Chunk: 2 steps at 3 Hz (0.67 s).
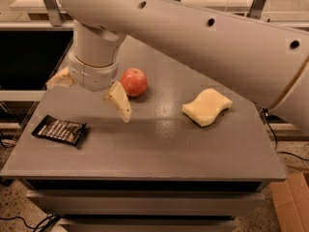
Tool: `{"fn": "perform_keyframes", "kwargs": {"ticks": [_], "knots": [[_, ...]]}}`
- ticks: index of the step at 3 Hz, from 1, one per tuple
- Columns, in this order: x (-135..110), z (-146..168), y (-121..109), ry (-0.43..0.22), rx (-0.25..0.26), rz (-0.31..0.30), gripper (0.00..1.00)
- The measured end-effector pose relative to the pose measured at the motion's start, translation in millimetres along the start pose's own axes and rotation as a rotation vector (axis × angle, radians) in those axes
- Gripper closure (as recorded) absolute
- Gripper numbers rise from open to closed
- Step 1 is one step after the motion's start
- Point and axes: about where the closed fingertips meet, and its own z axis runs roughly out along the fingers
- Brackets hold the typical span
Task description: Move apple near rxbar chocolate
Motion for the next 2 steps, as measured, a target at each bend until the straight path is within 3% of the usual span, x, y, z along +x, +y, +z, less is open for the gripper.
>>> {"fn": "perform_keyframes", "kwargs": {"ticks": [2], "knots": [[6.0, -7.8, -0.9, -0.002, 0.007, 0.030, 0.00]]}}
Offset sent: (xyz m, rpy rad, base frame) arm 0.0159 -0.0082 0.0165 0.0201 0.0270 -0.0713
